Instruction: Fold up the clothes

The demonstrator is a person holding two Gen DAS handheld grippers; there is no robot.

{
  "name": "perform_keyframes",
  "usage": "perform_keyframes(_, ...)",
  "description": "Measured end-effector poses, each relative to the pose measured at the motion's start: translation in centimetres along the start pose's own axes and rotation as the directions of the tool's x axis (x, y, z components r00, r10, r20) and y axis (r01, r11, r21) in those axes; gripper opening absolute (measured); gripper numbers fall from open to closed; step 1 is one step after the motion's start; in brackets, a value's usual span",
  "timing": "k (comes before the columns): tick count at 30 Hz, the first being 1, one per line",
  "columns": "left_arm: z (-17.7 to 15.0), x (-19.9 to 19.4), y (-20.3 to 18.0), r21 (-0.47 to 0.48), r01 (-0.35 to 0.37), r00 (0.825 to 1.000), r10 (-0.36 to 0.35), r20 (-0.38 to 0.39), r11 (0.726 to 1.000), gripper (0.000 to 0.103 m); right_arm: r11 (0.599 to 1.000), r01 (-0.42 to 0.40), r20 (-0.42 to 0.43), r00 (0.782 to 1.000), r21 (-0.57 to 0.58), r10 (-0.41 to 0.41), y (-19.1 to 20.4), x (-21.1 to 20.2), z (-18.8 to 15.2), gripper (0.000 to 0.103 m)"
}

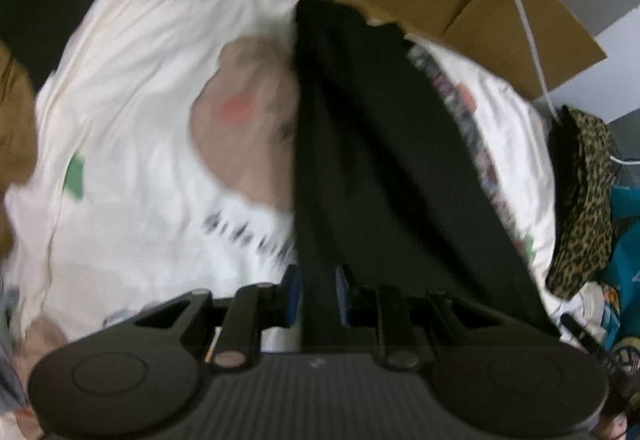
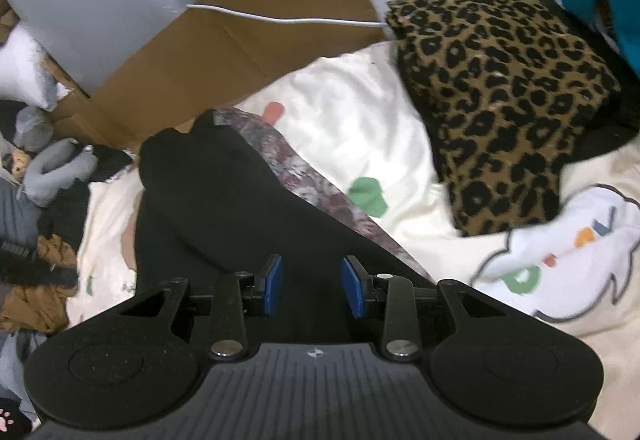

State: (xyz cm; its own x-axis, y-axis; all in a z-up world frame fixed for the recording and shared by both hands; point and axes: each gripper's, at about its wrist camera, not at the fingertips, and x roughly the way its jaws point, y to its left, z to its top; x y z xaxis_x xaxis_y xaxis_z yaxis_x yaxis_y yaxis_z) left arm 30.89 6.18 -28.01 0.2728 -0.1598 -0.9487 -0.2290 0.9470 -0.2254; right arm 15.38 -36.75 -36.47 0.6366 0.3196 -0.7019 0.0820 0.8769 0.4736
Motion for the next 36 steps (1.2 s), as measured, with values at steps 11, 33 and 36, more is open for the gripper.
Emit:
perform_keyframes(11, 7.1, 3.2, -7.7, 0.077, -0.032, 0.998, 0.027, 0.061, 0.997, 0.02, 0.999, -0.039, 0.029, 0.999, -0.021, 0.04, 0.2, 1.8, 1.9, 0.04)
perform_keyframes(33, 17.1, 14.7, -12.7, -0.023, -0.151, 0.989, 0.151, 0.008, 0.988, 0.02, 0.997, -0.064, 0.003, 0.998, -0.039, 0.064, -0.9, 6.5, 2.9, 0.039)
perform_keyframes(36, 17.1, 15.8, -12.5, -0.052, -0.158, 0.987, 0.157, -0.018, 0.986, 0.021, 0.997, -0.069, -0.004, 0.998, -0.041, 0.069, -0.9, 6.8, 2.9, 0.039)
